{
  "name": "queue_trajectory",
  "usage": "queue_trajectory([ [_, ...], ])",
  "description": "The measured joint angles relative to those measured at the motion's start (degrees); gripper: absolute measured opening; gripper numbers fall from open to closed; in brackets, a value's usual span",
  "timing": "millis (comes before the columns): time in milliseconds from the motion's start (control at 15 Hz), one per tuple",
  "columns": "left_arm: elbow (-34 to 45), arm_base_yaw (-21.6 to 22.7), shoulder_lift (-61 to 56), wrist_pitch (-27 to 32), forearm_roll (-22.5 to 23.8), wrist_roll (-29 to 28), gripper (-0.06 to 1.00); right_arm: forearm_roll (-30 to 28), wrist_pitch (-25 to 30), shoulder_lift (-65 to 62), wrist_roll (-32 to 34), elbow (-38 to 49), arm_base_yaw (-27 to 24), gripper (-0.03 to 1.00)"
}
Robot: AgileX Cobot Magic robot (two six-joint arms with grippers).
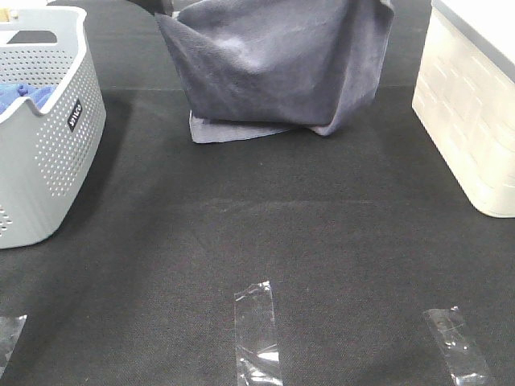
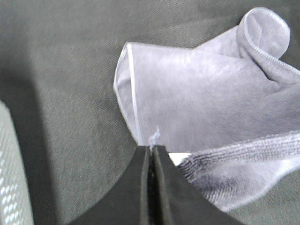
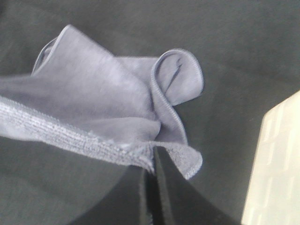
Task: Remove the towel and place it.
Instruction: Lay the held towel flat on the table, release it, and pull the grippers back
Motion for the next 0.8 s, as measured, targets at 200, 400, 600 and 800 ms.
queue_trajectory([
  [200,1.26,-0.17,-2.81,1.15,-0.46,0.34,0.00,0.06,-0.29,-3.15,-0.34,9.40,-0.29,0.00],
  [400,10.43,-1.60,-8.19,1.32,-0.80,0.52,0.00,0.74,-0.80,-8.31,-0.57,20.23,-0.29,0.00],
  [600,23.20,-3.38,-16.84,1.26,-2.01,0.52,0.00,3.04,-1.09,-15.53,-0.57,33.40,-0.29,0.00],
  [800,35.12,-5.44,-24.98,0.86,-2.98,-0.52,0.00,6.07,-1.43,-22.00,-0.63,44.35,-0.29,0.00],
])
